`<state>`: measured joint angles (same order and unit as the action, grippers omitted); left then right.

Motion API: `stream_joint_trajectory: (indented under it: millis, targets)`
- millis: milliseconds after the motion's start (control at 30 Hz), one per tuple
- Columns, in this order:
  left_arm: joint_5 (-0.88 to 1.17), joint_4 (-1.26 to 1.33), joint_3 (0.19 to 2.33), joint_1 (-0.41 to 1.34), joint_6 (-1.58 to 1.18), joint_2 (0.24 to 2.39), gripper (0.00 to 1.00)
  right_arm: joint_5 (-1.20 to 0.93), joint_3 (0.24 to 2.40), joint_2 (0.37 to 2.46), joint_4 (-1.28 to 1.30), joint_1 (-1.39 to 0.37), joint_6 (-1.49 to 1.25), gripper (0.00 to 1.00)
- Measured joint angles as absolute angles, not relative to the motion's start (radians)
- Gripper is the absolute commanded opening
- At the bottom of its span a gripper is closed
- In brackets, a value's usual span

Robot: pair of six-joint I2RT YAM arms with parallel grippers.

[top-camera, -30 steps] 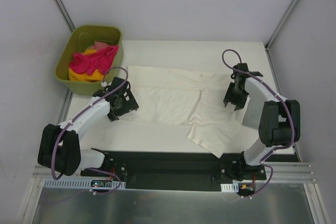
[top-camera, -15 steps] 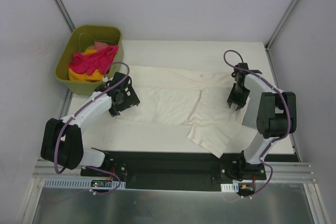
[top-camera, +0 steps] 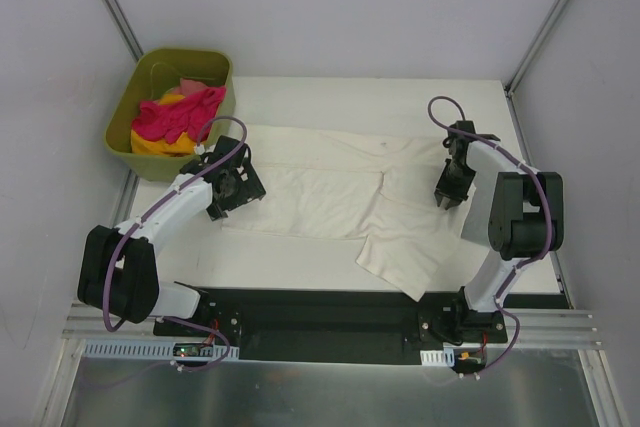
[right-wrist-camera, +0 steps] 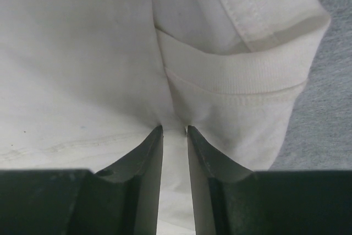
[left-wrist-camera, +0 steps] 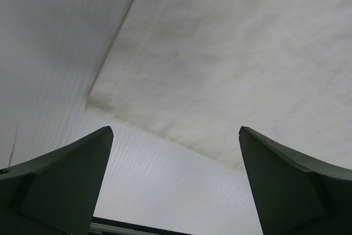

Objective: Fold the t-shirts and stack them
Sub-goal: Fold the tshirt

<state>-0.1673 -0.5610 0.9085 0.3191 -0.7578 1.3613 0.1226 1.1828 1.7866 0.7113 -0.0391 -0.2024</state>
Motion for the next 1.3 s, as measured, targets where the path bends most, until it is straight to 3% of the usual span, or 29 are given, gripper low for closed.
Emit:
stream_joint_trajectory:
  millis: [267,533,1300]
  targets:
    - [-0.168,-0.562,0.908,0.319,-0.754,1.361,0.99,0.095,1.155,1.787,0.691,-0.030,-0.200,0.09]
    - [-0.168,-0.562,0.908,0.319,-0.754,1.361,0.99,0.089,1.145,1.771,0.691,-0.030,-0.198,0.01]
    - [-0.169,-0.561,0.909,0.319,-0.738,1.361,0.99,0.082,1.143,1.592,0.853,-0.152,-0.316,0.01]
